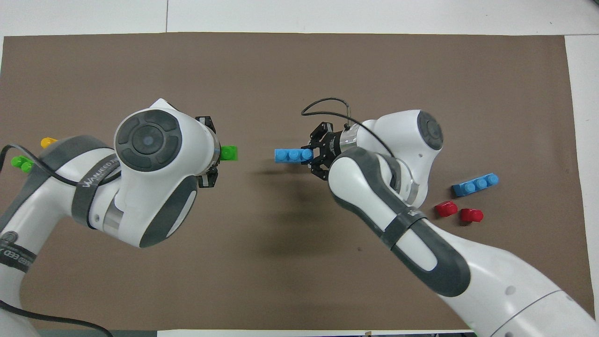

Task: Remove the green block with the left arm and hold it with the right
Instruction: 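Pull the green brick away with the left gripper while the right gripper pulls blue, then set the green brick down with the left gripper while the right gripper sets blue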

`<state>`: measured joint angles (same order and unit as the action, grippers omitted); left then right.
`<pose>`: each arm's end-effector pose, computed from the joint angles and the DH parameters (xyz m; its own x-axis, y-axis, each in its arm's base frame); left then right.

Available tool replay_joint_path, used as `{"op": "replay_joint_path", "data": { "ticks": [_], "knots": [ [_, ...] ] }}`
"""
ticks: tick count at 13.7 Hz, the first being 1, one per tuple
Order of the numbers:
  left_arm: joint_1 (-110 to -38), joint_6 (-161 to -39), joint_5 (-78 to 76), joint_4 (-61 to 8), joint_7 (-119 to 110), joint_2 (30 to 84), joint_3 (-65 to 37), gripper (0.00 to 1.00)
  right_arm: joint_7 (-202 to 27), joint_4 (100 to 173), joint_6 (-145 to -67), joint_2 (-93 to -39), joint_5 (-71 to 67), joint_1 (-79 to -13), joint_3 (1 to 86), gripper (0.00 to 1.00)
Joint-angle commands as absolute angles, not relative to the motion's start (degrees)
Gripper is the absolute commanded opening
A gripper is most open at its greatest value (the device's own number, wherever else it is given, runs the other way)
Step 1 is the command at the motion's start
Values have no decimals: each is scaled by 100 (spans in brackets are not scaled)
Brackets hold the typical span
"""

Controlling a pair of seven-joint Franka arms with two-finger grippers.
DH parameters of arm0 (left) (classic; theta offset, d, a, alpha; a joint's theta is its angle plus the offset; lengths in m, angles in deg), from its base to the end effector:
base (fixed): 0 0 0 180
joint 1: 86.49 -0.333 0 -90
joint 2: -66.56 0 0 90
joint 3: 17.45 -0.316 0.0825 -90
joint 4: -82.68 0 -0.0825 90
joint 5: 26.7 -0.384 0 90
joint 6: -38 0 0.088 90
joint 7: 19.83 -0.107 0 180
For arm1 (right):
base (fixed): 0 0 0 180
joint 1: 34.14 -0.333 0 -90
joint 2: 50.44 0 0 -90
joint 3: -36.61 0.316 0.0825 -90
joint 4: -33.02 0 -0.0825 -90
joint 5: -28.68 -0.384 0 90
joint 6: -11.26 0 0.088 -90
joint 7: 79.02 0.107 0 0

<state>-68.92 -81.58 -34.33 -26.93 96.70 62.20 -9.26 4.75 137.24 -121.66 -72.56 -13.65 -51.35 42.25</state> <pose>0.5339 -0.2485 0.4641 0.0418 0.9975 0.0564 0.9897 -0.0491 0.1346 0.6019 0.2616 0.3428 0.0149 -0.8205 -0.5715 -0.9998 -0.0054 -0.0183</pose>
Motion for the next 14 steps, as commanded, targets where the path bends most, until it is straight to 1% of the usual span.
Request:
{"op": "replay_joint_path", "data": {
  "ticks": [1, 4, 6, 7, 11, 14],
  "knots": [
    [-7486, -8153, -3217, -2754, 8551, 6252, -892, 0, 273, 13147, -11164, -7259, -729, -4304, 4276, 0],
    [-8303, -8232, -2646, -2824, 6663, 6243, -901, 0, -524, 13233, -10645, -7224, -454, -3347, 4276, 0],
    [-8717, -8468, -2478, -2929, 5965, 6217, -901, 0, -975, 13417, -10502, -7180, -332, -2802, 4267, 0],
    [-8806, -8591, -2477, -2947, 5867, 6173, -910, 0, -1019, 13497, -10511, -7145, -279, -2616, 4267, 0],
    [-9263, -9171, -2486, -2956, 5174, 5708, -927, 0, -1870, 13883, -10581, -7144, -173, -1948, 4267, 0],
    [-9606, -9654, -2486, -2956, 4576, 5375, -927, 0, -2213, 14199, -10730, -7136, -190, -1719, 4276, 0]
  ]
}}
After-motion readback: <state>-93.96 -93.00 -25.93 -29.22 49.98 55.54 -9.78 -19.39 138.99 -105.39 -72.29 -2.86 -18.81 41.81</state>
